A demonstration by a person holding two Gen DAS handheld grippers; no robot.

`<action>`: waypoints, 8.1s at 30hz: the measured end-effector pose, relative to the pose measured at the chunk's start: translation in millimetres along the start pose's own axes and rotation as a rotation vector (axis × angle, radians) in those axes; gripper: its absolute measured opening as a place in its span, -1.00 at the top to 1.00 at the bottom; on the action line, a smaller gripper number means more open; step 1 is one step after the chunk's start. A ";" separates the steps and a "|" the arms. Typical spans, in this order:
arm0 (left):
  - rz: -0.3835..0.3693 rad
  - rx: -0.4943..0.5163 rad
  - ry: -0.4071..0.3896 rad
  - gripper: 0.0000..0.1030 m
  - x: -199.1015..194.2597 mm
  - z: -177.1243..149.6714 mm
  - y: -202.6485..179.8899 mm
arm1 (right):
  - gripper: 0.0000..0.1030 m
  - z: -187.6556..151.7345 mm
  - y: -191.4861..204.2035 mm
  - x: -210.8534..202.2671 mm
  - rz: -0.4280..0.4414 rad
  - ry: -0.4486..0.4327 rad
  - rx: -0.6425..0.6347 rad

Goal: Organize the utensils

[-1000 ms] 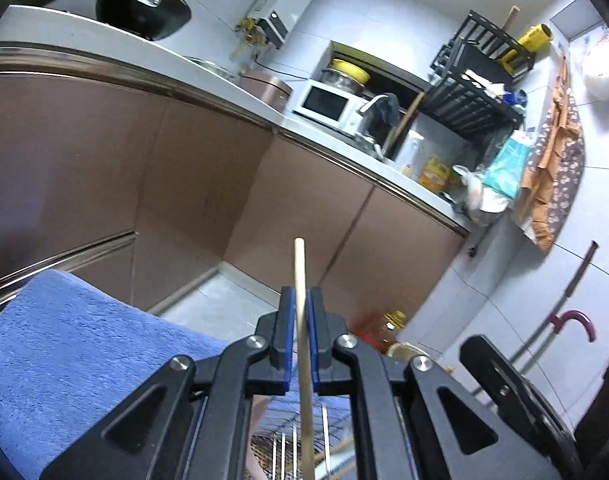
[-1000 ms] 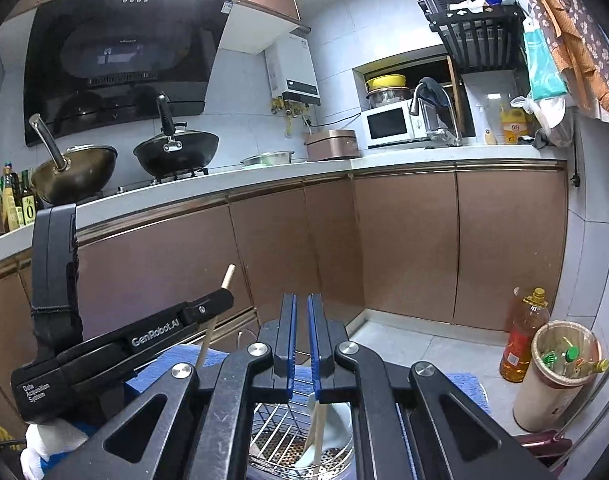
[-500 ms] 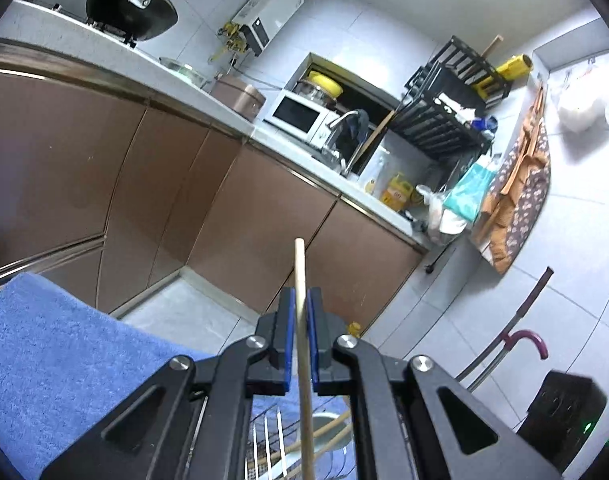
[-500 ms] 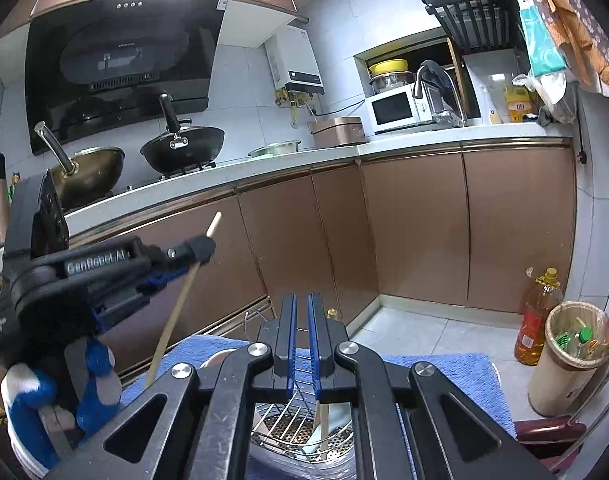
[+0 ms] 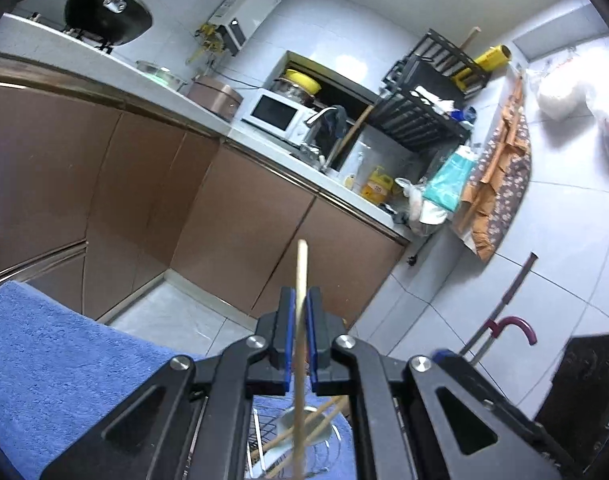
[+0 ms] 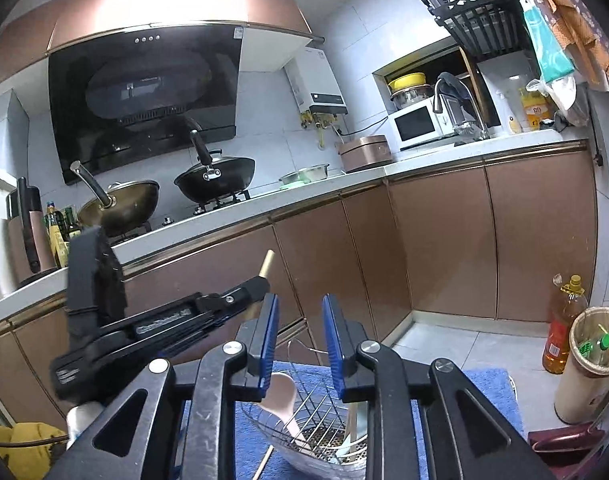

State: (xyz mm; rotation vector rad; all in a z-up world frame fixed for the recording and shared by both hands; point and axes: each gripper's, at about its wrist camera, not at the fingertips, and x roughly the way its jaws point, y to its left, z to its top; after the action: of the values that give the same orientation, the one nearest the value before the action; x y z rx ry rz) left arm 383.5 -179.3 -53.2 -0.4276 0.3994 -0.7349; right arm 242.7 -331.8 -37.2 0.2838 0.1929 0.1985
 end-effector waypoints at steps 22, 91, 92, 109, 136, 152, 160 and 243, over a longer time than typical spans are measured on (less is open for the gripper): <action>-0.068 -0.041 0.324 0.57 -17.6 -46.1 3.7 | 0.43 -70.7 -58.2 -69.1 -0.150 0.117 0.173; 0.391 0.198 -0.145 0.91 1.8 -20.3 -55.3 | 0.30 -125.8 -82.9 -57.6 -0.039 0.243 0.347; 0.396 0.201 -0.157 0.91 1.2 -20.4 -55.4 | 0.30 -126.0 -82.3 -56.9 -0.040 0.245 0.346; 0.508 0.180 -0.270 0.87 23.2 -56.4 -32.1 | 0.29 -128.0 -83.2 -54.3 -0.052 0.251 0.333; 0.654 0.444 0.165 -0.24 -106.8 -100.7 -84.2 | 0.11 -114.1 -39.9 -90.0 -0.142 0.282 0.229; 0.733 0.466 0.105 -0.38 -231.9 -104.3 -77.6 | -0.01 -102.0 45.4 -119.4 -0.135 0.295 0.105; 0.793 0.411 0.100 -0.39 -265.6 -107.0 -56.5 | -0.03 -103.3 72.9 -126.5 -0.122 0.308 0.054; 0.471 -0.067 0.907 0.27 50.4 -123.1 128.9 | 0.45 -160.7 -48.1 83.3 -0.237 0.864 0.211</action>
State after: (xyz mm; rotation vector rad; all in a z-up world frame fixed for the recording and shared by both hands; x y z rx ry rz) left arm 428.5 -158.0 -231.7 -0.0242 1.3299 -0.4151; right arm 296.2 -317.3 -216.0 0.3691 1.1027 0.0535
